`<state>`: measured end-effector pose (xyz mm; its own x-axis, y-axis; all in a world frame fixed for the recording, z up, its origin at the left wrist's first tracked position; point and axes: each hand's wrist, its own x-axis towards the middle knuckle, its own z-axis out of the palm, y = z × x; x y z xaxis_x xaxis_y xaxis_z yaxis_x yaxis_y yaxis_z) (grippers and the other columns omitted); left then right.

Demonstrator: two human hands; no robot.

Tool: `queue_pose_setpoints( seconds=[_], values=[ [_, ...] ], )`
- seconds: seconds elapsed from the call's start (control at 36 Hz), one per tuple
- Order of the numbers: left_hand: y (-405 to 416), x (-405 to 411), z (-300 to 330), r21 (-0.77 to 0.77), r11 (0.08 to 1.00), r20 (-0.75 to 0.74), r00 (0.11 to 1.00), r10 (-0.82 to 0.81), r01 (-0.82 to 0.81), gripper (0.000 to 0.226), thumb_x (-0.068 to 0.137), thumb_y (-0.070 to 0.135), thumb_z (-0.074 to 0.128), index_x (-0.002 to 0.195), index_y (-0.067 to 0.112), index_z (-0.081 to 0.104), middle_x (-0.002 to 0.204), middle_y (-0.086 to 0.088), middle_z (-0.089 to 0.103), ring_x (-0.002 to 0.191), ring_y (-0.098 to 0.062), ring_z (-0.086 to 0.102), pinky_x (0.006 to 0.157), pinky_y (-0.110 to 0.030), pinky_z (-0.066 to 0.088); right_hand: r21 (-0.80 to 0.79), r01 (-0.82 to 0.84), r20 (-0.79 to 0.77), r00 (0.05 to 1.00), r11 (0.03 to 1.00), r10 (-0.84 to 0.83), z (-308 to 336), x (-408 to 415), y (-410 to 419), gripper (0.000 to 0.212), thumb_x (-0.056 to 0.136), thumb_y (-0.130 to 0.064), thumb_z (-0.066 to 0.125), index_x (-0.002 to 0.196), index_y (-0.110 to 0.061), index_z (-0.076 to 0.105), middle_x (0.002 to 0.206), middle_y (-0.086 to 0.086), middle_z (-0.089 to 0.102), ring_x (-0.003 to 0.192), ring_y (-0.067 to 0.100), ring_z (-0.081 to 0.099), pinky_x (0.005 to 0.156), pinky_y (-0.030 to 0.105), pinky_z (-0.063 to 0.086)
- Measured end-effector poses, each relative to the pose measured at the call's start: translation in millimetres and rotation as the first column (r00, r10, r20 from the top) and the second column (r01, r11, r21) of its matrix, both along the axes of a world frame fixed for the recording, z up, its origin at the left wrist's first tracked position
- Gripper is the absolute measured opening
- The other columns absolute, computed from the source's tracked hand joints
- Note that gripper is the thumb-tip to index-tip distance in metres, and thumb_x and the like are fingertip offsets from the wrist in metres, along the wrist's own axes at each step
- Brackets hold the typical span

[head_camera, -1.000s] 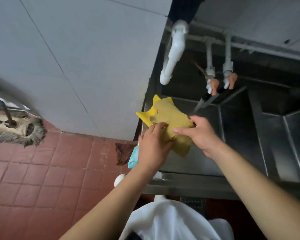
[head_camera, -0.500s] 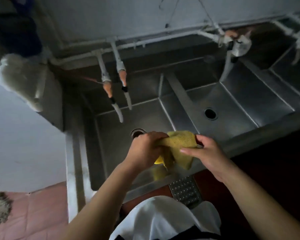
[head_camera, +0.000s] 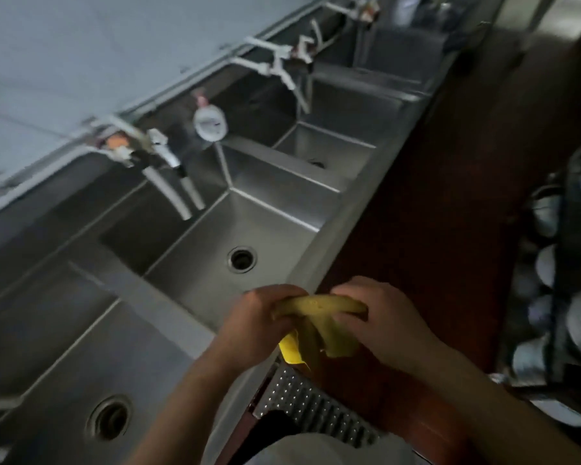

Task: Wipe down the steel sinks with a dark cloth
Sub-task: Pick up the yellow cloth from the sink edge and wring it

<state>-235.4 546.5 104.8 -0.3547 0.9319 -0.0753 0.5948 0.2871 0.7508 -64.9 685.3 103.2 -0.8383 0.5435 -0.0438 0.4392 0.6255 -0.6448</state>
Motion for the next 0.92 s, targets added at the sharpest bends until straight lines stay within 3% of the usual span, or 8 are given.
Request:
queue_pose_setpoints(
  seconds=[0.14, 0.31, 0.42, 0.5, 0.61, 0.72, 0.81, 0.92],
  values=[
    [94.5, -15.6, -1.4, 0.057, 0.989, 0.144, 0.979, -0.144, 0.137, 0.034, 0.078, 0.004, 0.077, 0.106, 0.021, 0.07, 0.094, 0.011, 0.072, 0.089, -0.007, 0.068, 0.081, -0.029, 0.054, -0.113, 0.19, -0.083, 0.976, 0.975, -0.2, 4.3, 11.2, 70.1, 0.027, 0.082, -0.015, 0.074, 0.105, -0.029, 0.074, 0.096, -0.014, 0.066, 0.09, 0.004, 0.063, 0.082, 0.031, 0.049],
    [207.2, -36.6, -0.4, 0.188, 0.955, 0.189, 0.945, -0.266, 0.231, 0.033, 0.078, 0.006, 0.077, 0.1, 0.029, 0.068, 0.091, 0.018, 0.067, 0.086, -0.003, 0.064, 0.072, -0.01, 0.044, -0.051, 0.3, -0.099, 0.948, 0.952, -0.304, 23.0, 4.6, 158.9, 0.025, 0.077, -0.029, 0.066, 0.1, -0.037, 0.071, 0.097, -0.018, 0.067, 0.094, 0.0, 0.063, 0.081, 0.026, 0.05],
    [296.7, -44.6, 3.7, 0.233, 0.921, 0.274, 0.888, -0.369, 0.311, 0.029, 0.079, 0.007, 0.075, 0.098, 0.028, 0.069, 0.09, 0.014, 0.068, 0.085, -0.006, 0.066, 0.073, -0.016, 0.049, -0.03, 0.46, -0.164, 0.873, 0.887, -0.459, 36.7, -2.0, 220.7, 0.031, 0.071, -0.024, 0.064, 0.092, -0.046, 0.064, 0.097, -0.015, 0.068, 0.095, 0.004, 0.064, 0.085, 0.028, 0.05],
    [361.3, -44.1, 9.4, 0.259, 0.908, 0.313, 0.861, -0.401, 0.328, 0.03, 0.078, 0.006, 0.074, 0.097, 0.028, 0.07, 0.089, 0.013, 0.069, 0.085, -0.004, 0.066, 0.072, -0.013, 0.048, -0.064, 0.578, -0.236, 0.783, 0.813, -0.576, 36.5, -2.2, 267.0, 0.031, 0.073, -0.016, 0.074, 0.094, -0.039, 0.068, 0.099, -0.012, 0.068, 0.097, 0.001, 0.062, 0.085, 0.021, 0.047],
    [439.5, -35.6, 10.0, 0.223, 0.878, 0.292, 0.831, -0.474, 0.423, 0.029, 0.081, 0.008, 0.072, 0.098, 0.031, 0.069, 0.091, 0.015, 0.069, 0.087, -0.004, 0.066, 0.075, -0.017, 0.051, -0.099, 0.672, -0.251, 0.696, 0.733, -0.672, 28.7, 6.1, 323.9, 0.041, 0.073, 0.004, 0.077, 0.093, -0.031, 0.069, 0.101, -0.006, 0.065, 0.098, -0.001, 0.06, 0.086, 0.017, 0.044],
    [516.3, -23.4, 0.4, 0.177, 0.861, 0.312, 0.802, -0.509, 0.477, 0.031, 0.08, 0.007, 0.073, 0.102, 0.029, 0.07, 0.092, 0.015, 0.07, 0.087, -0.002, 0.066, 0.076, -0.019, 0.051, -0.093, 0.691, -0.214, 0.689, 0.717, -0.692, 17.3, 26.2, 391.1, 0.037, 0.073, 0.0, 0.08, 0.094, -0.029, 0.07, 0.098, -0.01, 0.066, 0.098, 0.006, 0.062, 0.09, 0.029, 0.048],
    [578.0, -12.6, -11.0, 0.152, 0.848, 0.292, 0.797, -0.529, 0.507, 0.03, 0.081, 0.01, 0.073, 0.103, 0.03, 0.069, 0.094, 0.016, 0.069, 0.087, -0.001, 0.065, 0.074, -0.014, 0.048, -0.106, 0.693, -0.199, 0.688, 0.714, -0.698, 1.5, 41.1, 453.9, 0.04, 0.074, -0.006, 0.081, 0.091, -0.039, 0.068, 0.098, -0.01, 0.067, 0.098, 0.01, 0.062, 0.09, 0.033, 0.048],
    [663.0, 8.8, -20.4, 0.139, 0.857, 0.28, 0.81, -0.515, 0.496, 0.033, 0.082, 0.011, 0.073, 0.101, 0.038, 0.068, 0.098, 0.019, 0.069, 0.092, 0.001, 0.065, 0.076, -0.011, 0.049, -0.131, 0.731, -0.275, 0.622, 0.67, -0.733, -28.0, 57.8, 542.7, 0.053, 0.073, -0.009, 0.082, 0.095, -0.053, 0.062, 0.107, -0.011, 0.061, 0.105, 0.002, 0.057, 0.088, 0.016, 0.044]
  ],
)
